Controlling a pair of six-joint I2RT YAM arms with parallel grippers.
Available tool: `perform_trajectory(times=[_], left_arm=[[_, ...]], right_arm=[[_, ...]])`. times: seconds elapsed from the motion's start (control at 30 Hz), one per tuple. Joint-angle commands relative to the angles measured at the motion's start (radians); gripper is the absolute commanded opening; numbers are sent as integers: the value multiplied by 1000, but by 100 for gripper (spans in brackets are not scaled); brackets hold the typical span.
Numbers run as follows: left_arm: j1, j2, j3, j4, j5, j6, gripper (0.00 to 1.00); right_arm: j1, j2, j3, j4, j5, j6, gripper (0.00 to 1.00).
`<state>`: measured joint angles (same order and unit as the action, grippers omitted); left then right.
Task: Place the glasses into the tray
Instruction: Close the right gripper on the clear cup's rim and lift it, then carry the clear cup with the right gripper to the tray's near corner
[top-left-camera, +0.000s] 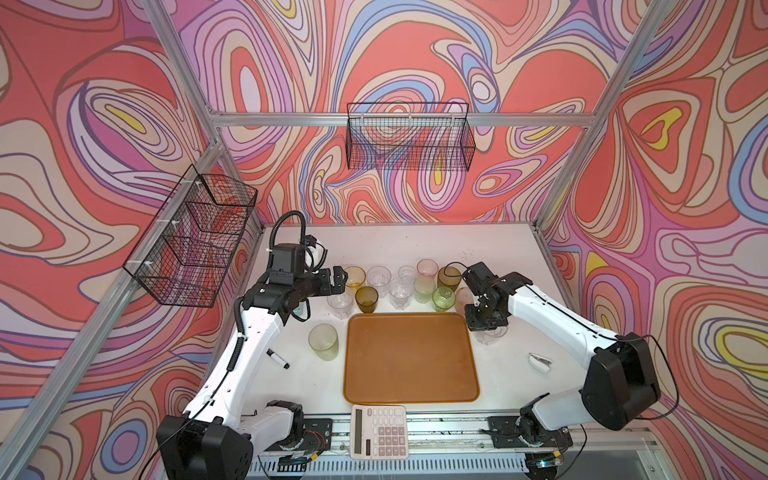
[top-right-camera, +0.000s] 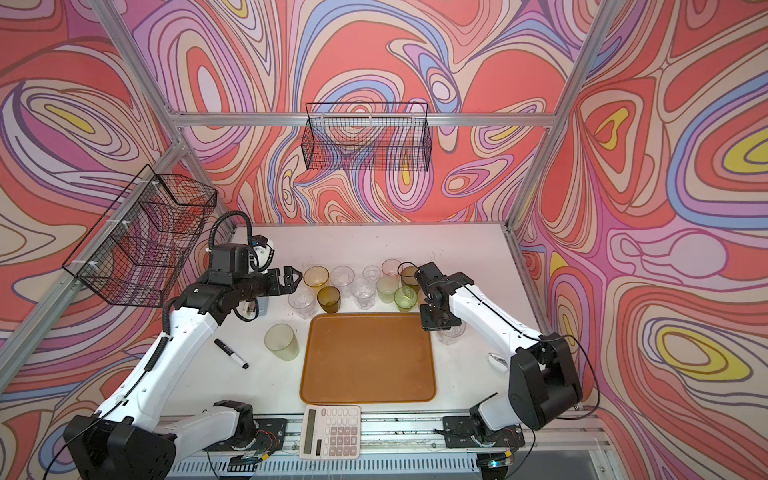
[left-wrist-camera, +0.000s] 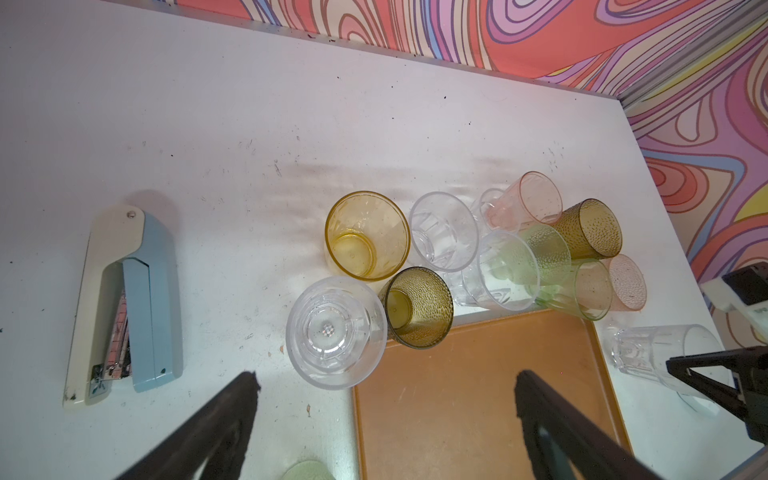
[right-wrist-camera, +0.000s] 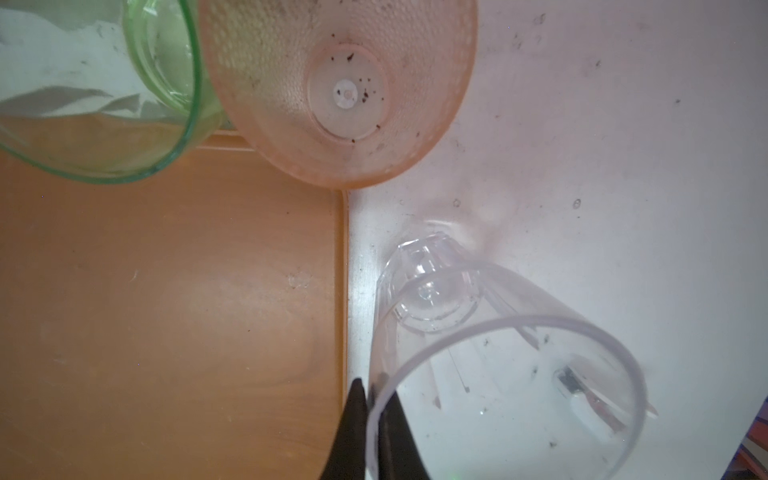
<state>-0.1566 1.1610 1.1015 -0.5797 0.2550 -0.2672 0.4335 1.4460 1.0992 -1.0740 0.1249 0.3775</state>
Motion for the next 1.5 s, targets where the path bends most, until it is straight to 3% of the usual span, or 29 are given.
perform_trajectory(times=[0.0,0.77,1.07,1.47], left_arm=[[-1,-4,1,-8,13,-10,99],[0,-8,4,-13,13,-6,99],[0,-9,5,-14,15,-5,99],[-1,-7,4,-14,23,-6,99]], right_arm=[[4,-54,37,-35,61,23,0],[37,-144,116,-218,-82,46,0],[120,-159,129,-257,-81,123,0],[305,-161,99,-239,-51,255,0]])
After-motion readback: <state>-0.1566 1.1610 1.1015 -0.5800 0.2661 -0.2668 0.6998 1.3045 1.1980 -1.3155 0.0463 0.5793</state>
